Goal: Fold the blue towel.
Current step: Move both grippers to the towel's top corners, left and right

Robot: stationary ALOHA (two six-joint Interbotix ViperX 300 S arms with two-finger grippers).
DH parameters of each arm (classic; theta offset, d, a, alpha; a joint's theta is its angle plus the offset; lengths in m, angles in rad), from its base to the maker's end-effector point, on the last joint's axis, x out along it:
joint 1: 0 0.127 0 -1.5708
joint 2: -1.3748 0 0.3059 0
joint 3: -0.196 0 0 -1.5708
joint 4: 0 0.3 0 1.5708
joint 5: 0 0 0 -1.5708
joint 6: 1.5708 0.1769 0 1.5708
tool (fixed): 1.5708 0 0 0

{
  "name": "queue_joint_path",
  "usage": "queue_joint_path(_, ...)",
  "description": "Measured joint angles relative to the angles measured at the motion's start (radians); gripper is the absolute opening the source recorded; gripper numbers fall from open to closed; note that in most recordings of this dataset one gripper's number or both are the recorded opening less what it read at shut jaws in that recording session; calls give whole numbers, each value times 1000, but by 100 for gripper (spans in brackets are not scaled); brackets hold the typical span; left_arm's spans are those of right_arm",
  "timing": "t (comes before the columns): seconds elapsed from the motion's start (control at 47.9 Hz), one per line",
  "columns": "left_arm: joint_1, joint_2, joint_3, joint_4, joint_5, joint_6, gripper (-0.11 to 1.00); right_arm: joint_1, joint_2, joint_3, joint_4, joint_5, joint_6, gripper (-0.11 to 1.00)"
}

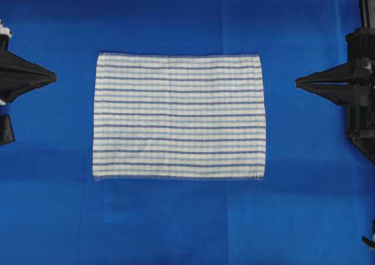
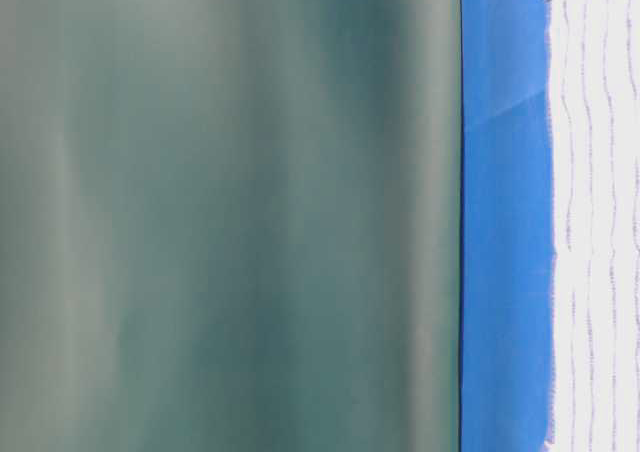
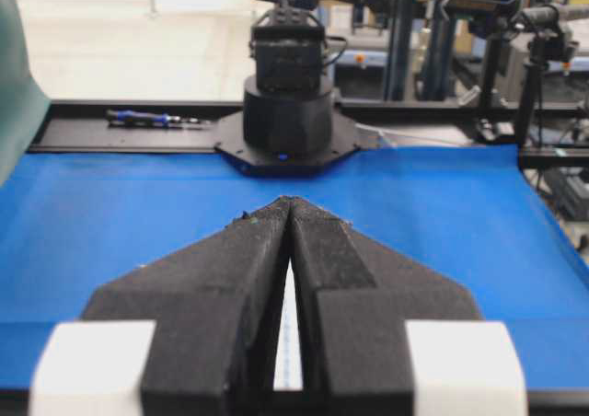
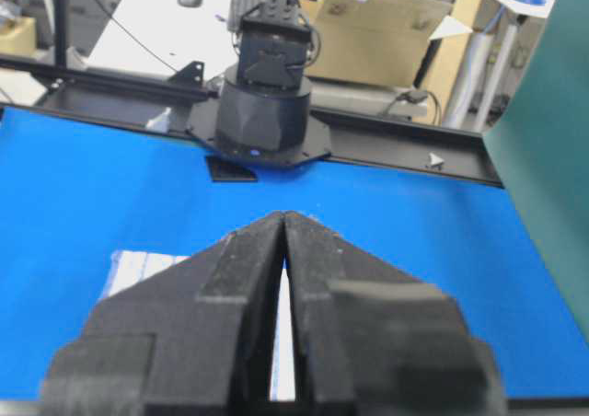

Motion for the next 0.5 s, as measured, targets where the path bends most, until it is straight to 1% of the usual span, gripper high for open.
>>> queue_joint_path(0.063,11,0,0,-6,3,-5,0,-5,5,-2,0,2,0,-3)
queue_joint_path(0.125,32,0,0,-15,6,-6,0,-28,15,-8,2,11,3,-6)
queue_joint_path(0.23,52,3,0,-17,18,-6,0,-81,41,-18,8,38,6,-6)
queue_joint_path(0.355,83,23,2,-17,55,0,0,-169,87,-20,32,63,8,-6)
queue_joint_path(0.501,137,84,20,-17,61,8,0,-238,164,-20,64,67,8,-4)
